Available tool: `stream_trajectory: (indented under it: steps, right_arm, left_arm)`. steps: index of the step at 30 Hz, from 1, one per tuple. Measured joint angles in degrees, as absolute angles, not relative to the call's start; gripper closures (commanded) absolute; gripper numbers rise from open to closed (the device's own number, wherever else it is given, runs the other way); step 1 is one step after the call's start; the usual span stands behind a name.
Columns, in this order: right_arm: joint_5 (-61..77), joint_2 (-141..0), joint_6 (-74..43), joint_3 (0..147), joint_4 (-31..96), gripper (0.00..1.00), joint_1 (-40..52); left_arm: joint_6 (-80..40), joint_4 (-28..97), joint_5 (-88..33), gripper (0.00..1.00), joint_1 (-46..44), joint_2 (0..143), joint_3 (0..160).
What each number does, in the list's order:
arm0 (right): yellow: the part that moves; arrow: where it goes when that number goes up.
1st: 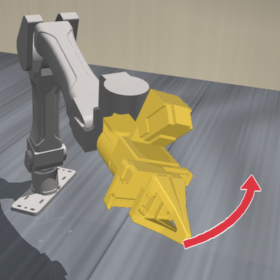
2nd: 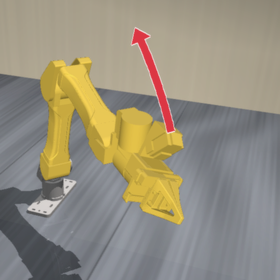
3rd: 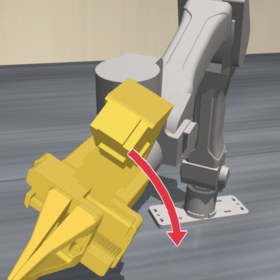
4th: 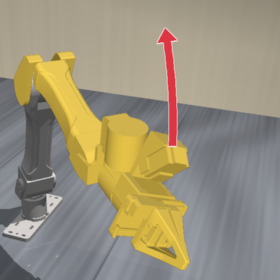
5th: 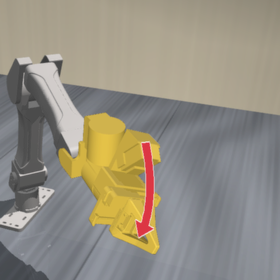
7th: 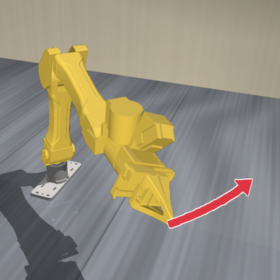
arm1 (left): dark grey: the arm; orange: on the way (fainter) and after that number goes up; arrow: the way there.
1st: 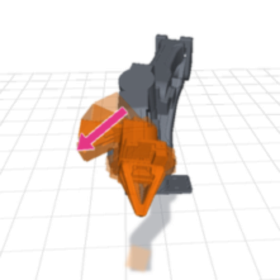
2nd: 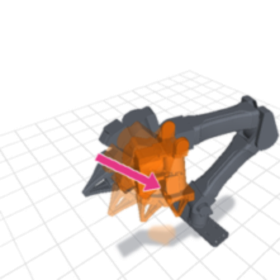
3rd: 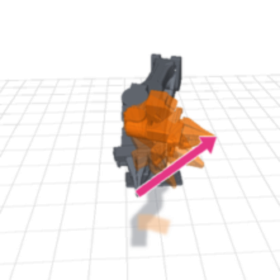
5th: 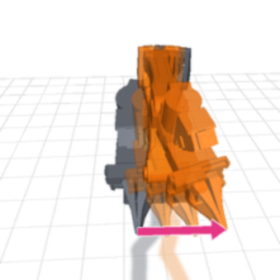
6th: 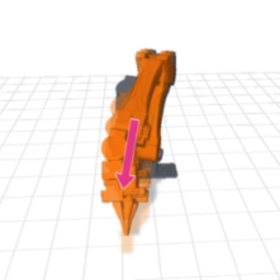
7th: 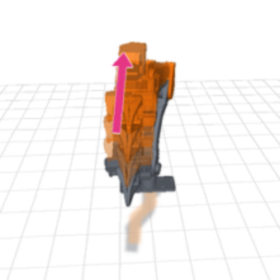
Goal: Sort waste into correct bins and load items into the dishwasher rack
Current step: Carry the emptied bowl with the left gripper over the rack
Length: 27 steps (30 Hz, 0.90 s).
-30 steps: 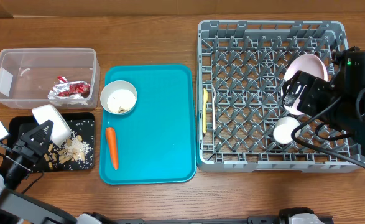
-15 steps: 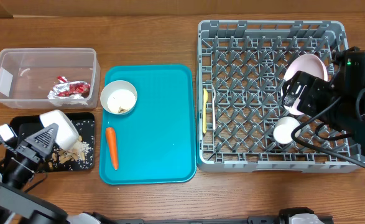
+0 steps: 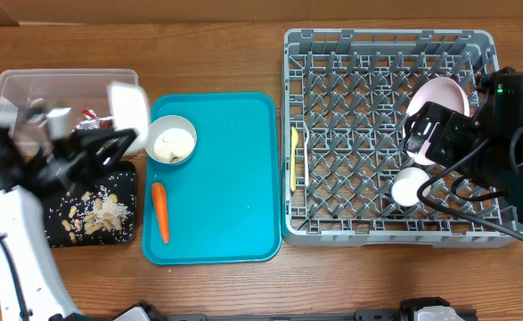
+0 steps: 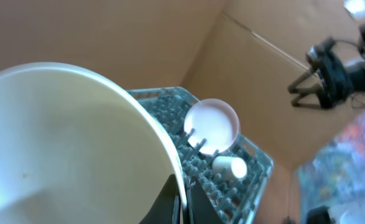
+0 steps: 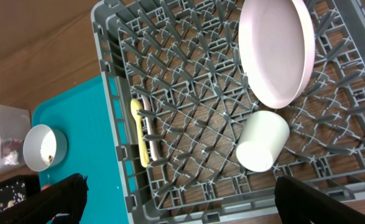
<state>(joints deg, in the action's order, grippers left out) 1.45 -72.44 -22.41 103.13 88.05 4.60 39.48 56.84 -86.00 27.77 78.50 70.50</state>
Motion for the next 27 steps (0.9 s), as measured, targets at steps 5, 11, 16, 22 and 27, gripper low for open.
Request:
stream_trajectory:
  steps: [5,11,16,22,27]
  right_arm:
    - [1.45,-72.44,-22.44,103.13,88.07,0.0,4.58]
    - [1.45,-72.44,-22.35,103.13,88.07,0.0,4.58]
    - [1.45,-72.44,-22.41,103.13,88.07,0.0,4.58]
    - [1.45,-72.44,-22.44,103.13,88.09,0.0,4.58]
    - [1.45,-72.44,-22.41,103.13,88.18,0.0,4.58]
  left_arm:
    - [12.62,27.09,-73.01,0.96,11.55,78.91,71.7]
    - [-10.28,0.82,-62.22,0.96,-3.73,81.36,72.1]
    - [-25.71,-16.91,-57.08,0.96,-10.85,90.21,72.75]
    - [-43.55,-44.6,-54.63,0.96,-16.45,107.11,72.38]
    - [-58.5,-65.36,-53.06,0.96,-19.2,118.48,72.42]
